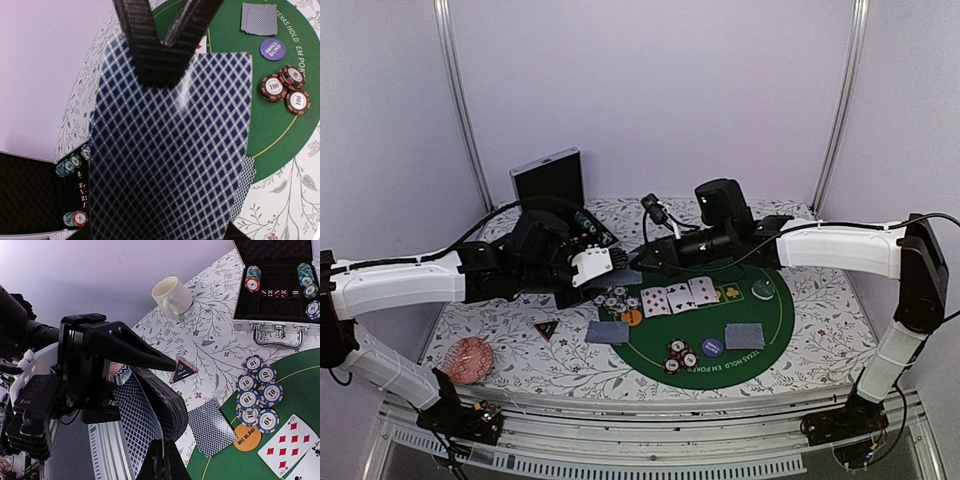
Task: Distribute texas hold em gaming equipment
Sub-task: Pick up the poker card from the face-down deck piles, then place the face-down deck piles at the center of the board.
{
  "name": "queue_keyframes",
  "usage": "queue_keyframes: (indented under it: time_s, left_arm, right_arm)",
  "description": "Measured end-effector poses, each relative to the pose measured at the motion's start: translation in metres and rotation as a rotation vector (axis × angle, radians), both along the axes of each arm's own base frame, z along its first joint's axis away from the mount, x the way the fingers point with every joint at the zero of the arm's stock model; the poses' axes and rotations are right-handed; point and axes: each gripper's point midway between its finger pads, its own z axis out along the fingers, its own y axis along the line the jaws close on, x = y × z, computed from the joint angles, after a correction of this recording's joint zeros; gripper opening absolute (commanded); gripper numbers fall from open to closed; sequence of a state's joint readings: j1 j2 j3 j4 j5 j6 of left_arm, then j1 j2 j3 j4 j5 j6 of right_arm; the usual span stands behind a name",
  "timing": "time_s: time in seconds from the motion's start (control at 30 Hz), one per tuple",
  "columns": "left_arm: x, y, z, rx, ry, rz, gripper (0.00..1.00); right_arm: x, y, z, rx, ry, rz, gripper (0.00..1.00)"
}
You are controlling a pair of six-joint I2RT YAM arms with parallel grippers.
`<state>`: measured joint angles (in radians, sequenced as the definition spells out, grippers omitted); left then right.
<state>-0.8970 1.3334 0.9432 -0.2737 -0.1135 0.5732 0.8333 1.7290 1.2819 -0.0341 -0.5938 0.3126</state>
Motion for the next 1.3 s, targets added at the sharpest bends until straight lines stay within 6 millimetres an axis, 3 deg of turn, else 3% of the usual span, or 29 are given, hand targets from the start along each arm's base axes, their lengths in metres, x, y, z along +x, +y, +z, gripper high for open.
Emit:
queue_keyframes:
  time_s: [0.17,0.4,0.6,0.7,0.9,1.1,1.2,1.3]
  left_arm:
    - [0.000,0.000,0.000,0.000,0.000,0.000,0.50]
    - [-0.001,-0.001,0.000,0.000,0.000,-0.003,0.50]
    - [-0.001,-0.001,0.000,0.000,0.000,-0.003,0.50]
    - [-0.001,-0.001,0.000,0.000,0.000,-0.003,0.50]
    - [-0.001,-0.001,0.000,0.001,0.000,-0.003,0.50]
    - [-0.001,-0.001,0.000,0.001,0.000,-0.003,0.50]
    - [-0.001,-0.001,0.000,0.000,0.000,-0.003,0.50]
    - [-0.001,-0.001,0.000,0.000,0.000,-0.003,0.50]
  right_arm:
    - [-0.002,-0.003,0.011,0.013,-0.014,-0.002,0.02]
    - [-0.005,-0.020,0.046,0.064,-0.070,-0.028,0.02]
    - [0.003,-0.040,0.055,0.069,-0.089,-0.087,0.02]
    - [0.011,-0.062,0.051,0.053,-0.081,-0.158,0.02]
    - [0.046,-0.125,0.039,0.017,-0.063,-0.418,0.02]
    - [0.067,-0.178,-0.011,-0.055,0.024,-0.643,0.02]
    - [0.071,-0.194,-0.033,-0.087,0.067,-0.709,0.02]
    - [0.072,-0.199,-0.038,-0.089,0.081,-0.735,0.02]
